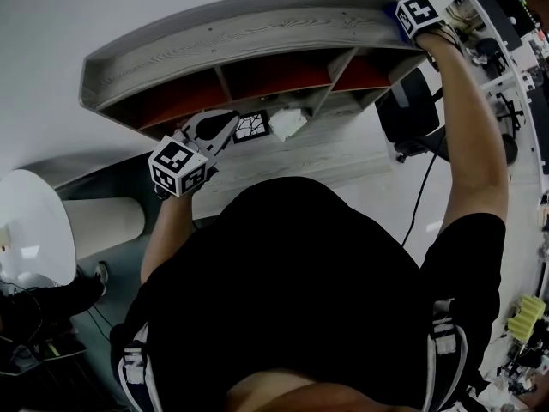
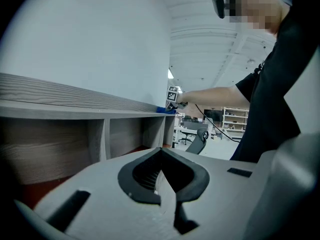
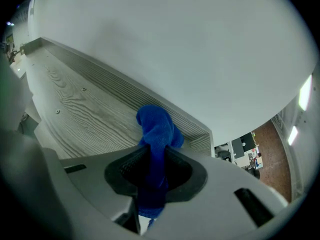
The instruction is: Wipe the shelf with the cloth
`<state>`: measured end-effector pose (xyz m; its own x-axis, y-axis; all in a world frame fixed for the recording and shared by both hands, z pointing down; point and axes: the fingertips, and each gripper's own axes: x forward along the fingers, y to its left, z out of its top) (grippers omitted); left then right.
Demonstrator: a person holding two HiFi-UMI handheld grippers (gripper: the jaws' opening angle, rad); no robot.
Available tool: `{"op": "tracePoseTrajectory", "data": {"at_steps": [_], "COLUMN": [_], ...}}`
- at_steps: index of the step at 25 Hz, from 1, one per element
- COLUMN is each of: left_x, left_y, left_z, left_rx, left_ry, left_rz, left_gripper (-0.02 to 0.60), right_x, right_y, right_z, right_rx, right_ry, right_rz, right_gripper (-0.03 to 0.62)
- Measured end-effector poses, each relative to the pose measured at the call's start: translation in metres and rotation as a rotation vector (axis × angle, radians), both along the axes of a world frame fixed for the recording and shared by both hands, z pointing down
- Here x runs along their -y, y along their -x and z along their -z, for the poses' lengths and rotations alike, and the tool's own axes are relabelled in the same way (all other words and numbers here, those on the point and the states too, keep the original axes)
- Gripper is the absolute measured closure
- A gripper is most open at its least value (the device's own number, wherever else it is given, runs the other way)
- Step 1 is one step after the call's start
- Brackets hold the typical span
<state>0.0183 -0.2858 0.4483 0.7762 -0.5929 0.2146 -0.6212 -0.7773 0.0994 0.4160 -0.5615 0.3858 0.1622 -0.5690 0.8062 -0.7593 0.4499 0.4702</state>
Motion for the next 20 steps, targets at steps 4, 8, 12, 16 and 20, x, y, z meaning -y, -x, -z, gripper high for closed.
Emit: {"op": "tracePoseTrajectory", "data": {"at_steps": [4, 8, 12, 16, 20], "left_x": [-0.006, -0.016, -0.023, -0.034, -0.039], "left_y": [-0.001, 0.008, 0.021, 0.035, 0.049], "left_z": [0.001, -0.005, -0.004, -0.006, -0.005], "left_rx": [0.007, 0.016, 0.017, 0.015, 0.008], "left_ry": [-0.008, 0.0, -0.005, -0.001, 0.007], "left_rz": [-0.008, -0.006, 0.006, 0.021, 0.041], "left_gripper": [0.565, 0.565, 0.565, 0.565, 0.565], "right_x": [-0.009, -0.02, -0.026, -0.034, -0.036], "right_y": [0.025, 0.062, 0.104, 0.144, 0.18], "right_z": [0.0, -0.003, -0.003, -0.006, -0.006], "right_rx": [0.022, 0.036, 0.09, 0.147, 0.187], "right_ry": [0.006, 0.046, 0.064, 0.082, 0.103], "right_rz": [0.043, 0.112, 0.162, 0.196, 0.227], "right_gripper": [0.513, 0.513, 0.513, 0.513, 0.513]}}
